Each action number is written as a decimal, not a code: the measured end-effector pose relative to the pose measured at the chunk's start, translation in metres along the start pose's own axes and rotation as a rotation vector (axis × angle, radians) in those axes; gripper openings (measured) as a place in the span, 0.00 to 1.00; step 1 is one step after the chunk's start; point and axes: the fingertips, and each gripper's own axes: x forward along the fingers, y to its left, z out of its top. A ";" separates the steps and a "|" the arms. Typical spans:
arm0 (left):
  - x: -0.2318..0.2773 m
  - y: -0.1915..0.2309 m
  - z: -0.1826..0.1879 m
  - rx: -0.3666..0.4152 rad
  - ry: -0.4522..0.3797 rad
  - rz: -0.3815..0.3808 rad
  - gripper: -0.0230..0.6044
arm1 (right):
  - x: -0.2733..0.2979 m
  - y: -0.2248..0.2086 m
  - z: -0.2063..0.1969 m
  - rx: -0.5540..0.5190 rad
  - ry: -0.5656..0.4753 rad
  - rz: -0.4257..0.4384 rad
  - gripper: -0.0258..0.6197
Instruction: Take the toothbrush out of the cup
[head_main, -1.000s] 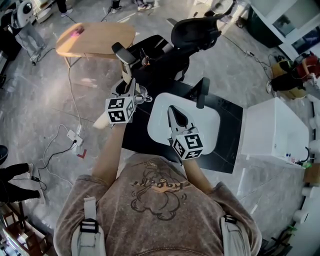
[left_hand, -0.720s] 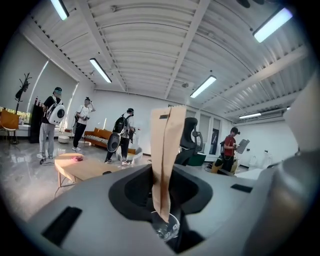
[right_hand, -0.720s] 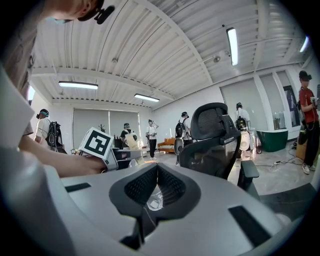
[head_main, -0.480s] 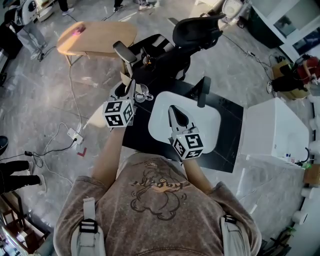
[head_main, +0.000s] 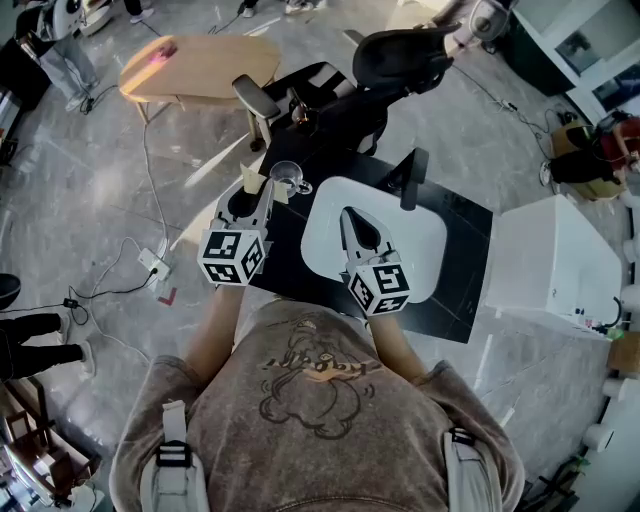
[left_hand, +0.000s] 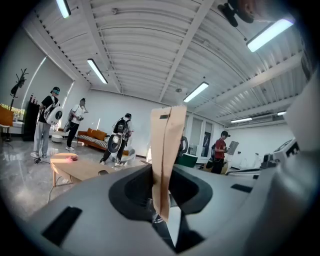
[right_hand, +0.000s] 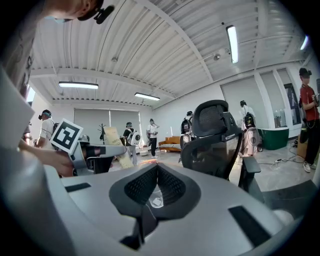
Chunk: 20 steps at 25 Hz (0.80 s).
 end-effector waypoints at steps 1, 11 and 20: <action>-0.006 -0.002 0.000 -0.002 0.003 -0.003 0.19 | 0.000 0.001 0.001 -0.001 -0.002 0.003 0.07; -0.063 -0.011 -0.002 0.014 0.019 0.014 0.19 | -0.003 0.004 -0.001 0.004 -0.001 0.013 0.07; -0.070 -0.020 -0.006 0.003 0.026 -0.002 0.19 | -0.004 0.015 0.004 -0.004 -0.006 0.041 0.07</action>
